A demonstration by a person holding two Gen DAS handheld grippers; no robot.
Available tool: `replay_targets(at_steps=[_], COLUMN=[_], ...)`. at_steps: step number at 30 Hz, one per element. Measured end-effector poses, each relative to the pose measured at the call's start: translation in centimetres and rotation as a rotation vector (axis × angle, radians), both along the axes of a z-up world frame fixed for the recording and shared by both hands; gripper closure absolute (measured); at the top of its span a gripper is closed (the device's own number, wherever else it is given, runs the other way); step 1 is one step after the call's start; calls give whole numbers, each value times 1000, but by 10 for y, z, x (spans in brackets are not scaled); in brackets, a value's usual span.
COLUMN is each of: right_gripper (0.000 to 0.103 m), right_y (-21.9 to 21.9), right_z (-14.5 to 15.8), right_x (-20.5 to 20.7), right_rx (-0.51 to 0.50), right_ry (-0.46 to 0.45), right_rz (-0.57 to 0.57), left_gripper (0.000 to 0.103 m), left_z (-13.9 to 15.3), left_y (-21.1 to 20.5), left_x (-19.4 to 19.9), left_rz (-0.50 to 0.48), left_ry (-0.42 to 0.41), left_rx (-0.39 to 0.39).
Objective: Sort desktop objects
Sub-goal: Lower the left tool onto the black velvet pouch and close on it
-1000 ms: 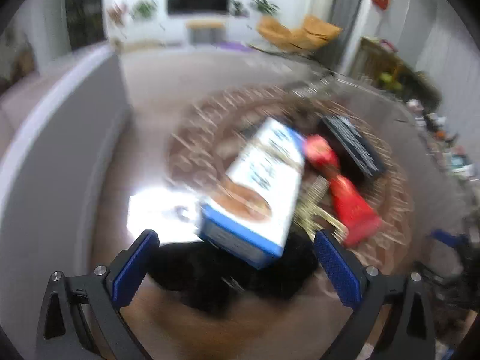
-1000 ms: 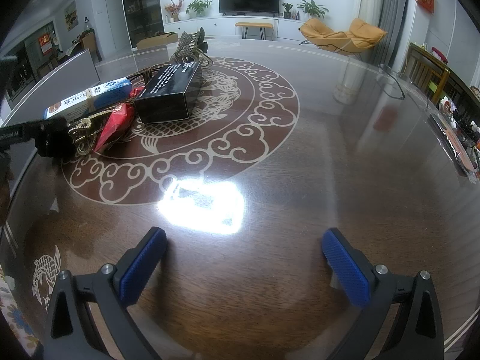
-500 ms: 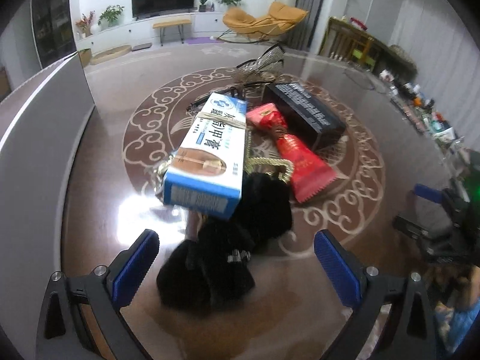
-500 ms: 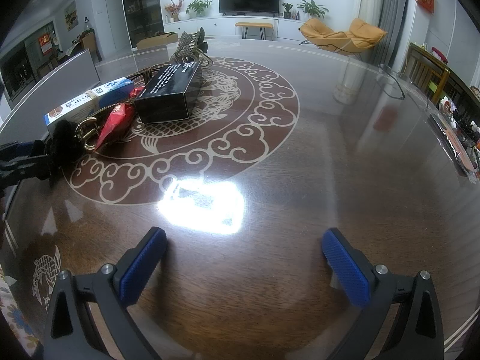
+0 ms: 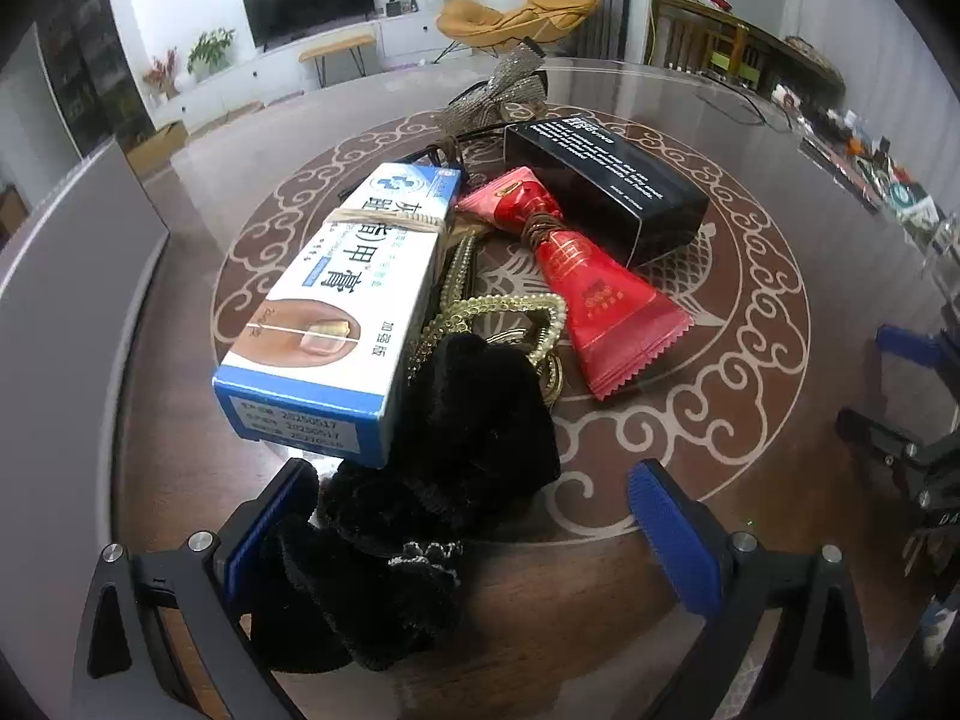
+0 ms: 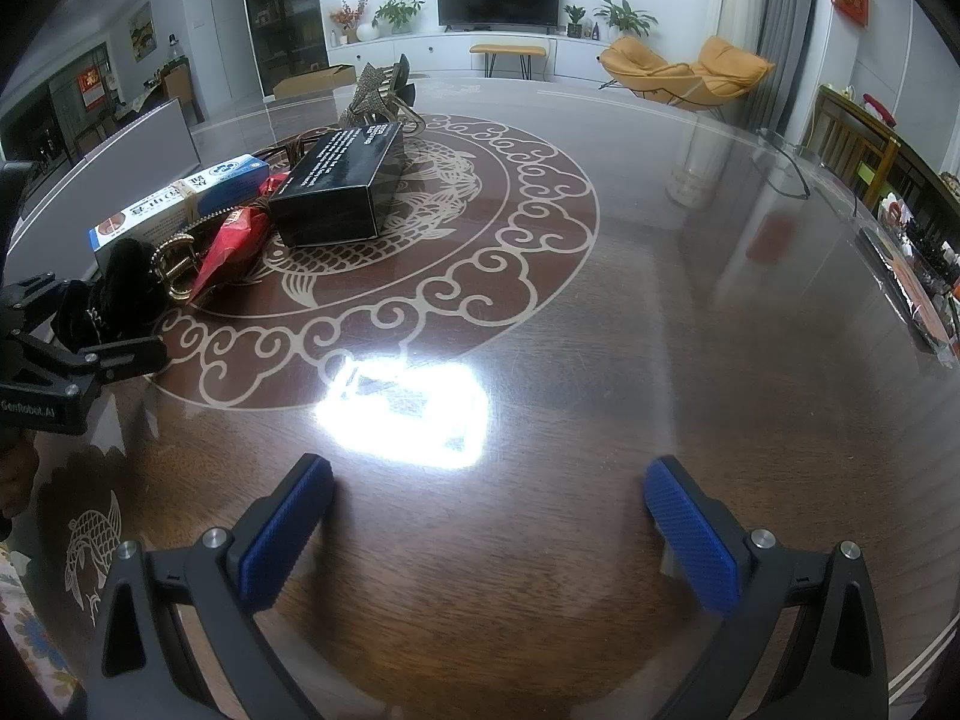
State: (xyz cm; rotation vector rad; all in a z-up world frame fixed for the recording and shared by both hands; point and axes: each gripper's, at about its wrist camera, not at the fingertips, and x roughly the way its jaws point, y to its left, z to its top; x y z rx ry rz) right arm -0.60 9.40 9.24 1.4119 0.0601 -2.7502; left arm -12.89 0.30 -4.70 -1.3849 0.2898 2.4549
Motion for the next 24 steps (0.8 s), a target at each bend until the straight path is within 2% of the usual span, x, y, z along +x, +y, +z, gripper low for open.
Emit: replay_targets(at_steps=[2,24], right_gripper=[0,0], right_y=[0,0], right_z=[0,0], right_x=[0,0], right_rx=[0,0], right_ry=[0,0], right_rz=[0,0], left_gripper=[0,0], left_z=[-1,-2], left_y=[-4,2], left_x=[-1,2], left_rz=[5,-12], left_ry=[-11,5], left_rx=[23,28])
